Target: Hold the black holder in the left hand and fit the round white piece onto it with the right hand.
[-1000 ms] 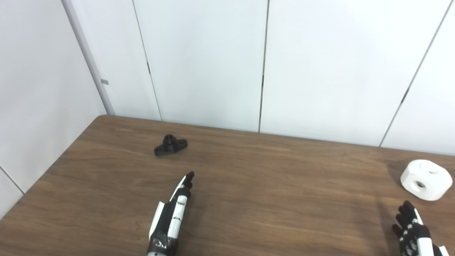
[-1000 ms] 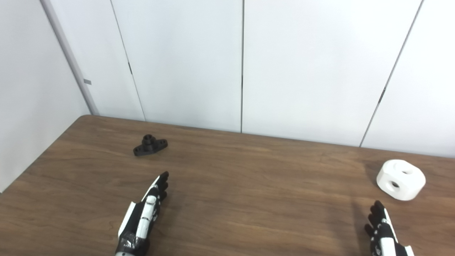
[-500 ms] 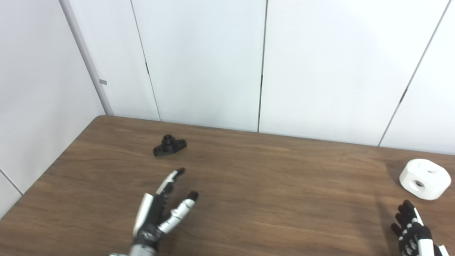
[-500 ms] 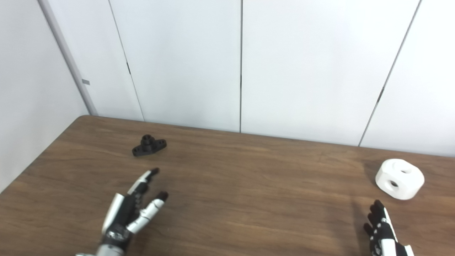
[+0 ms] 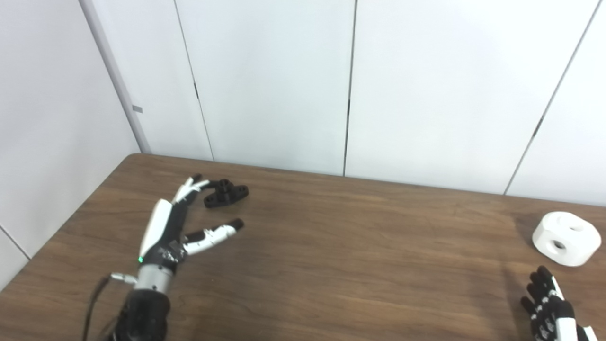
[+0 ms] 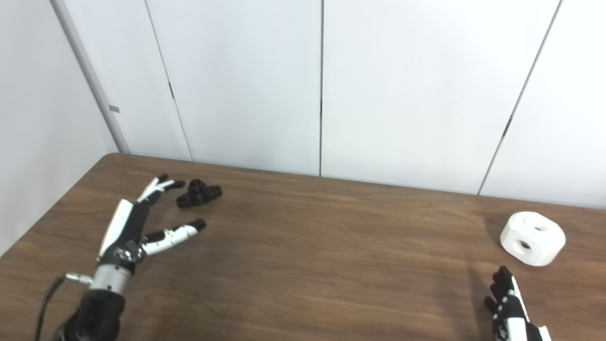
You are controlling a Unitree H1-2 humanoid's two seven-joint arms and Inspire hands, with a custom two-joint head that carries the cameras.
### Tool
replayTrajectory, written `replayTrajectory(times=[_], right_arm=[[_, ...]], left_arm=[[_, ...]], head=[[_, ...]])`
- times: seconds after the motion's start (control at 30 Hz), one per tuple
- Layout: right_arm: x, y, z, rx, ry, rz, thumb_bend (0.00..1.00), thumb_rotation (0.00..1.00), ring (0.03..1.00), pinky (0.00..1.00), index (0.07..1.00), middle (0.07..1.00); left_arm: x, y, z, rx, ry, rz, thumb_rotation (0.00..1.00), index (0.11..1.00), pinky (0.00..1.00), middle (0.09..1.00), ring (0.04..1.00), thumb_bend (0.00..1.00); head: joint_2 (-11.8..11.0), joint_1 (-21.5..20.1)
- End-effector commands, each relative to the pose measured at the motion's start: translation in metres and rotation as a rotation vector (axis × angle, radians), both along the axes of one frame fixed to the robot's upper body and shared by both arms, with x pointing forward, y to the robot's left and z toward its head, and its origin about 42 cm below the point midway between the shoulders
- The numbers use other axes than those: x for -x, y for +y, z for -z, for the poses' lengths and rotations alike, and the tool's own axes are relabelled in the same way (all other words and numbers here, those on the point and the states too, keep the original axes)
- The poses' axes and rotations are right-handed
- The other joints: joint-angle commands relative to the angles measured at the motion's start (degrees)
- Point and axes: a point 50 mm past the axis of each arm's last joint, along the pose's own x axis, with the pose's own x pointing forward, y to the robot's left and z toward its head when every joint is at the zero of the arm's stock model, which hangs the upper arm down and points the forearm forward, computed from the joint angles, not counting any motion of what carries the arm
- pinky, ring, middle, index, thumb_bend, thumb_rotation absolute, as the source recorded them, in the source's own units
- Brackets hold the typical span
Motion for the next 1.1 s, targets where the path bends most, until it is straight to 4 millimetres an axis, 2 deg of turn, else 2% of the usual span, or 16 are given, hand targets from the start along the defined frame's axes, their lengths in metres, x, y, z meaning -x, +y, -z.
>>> replayTrajectory(times=[0.0,0.27,0.6,0.87,1.07], right_arm=[[-0.003,0.002,-0.003,0.001,-0.013,-0.001,0.69,1.0,0.999,1.0,1.0,0.989],[-0.002,0.003,-0.004,0.004,-0.011,0.001,0.67,1.0,0.998,1.0,1.0,0.991],[0.001,0.007,-0.007,0.005,-0.008,-0.007,0.63,1.0,0.999,1.0,1.0,0.994],[0.003,0.009,-0.009,0.007,-0.006,-0.002,0.64,1.0,1.0,1.0,1.0,0.988],[0.005,0.011,-0.011,0.01,-0.003,-0.001,0.63,1.0,1.0,1.0,1.0,0.992]], left_arm=[[-0.01,0.012,-0.014,-0.053,-0.042,-0.031,0.38,0.829,1.0,0.976,1.0,0.89],[-0.037,0.035,-0.014,-0.096,-0.019,-0.106,0.33,0.817,1.0,0.958,1.0,0.88],[-0.078,0.054,-0.012,-0.143,0.032,-0.163,0.33,0.813,1.0,0.952,1.0,0.9],[-0.106,0.058,-0.015,-0.182,0.1,-0.168,0.34,0.816,1.0,0.963,1.0,0.92],[-0.132,0.061,-0.014,-0.224,0.168,-0.153,0.3,0.813,1.0,0.968,1.0,0.92]], head=[[0.1,0.0],[0.4,0.0],[0.6,-0.8],[0.8,-1.2],[0.7,-1.5]])
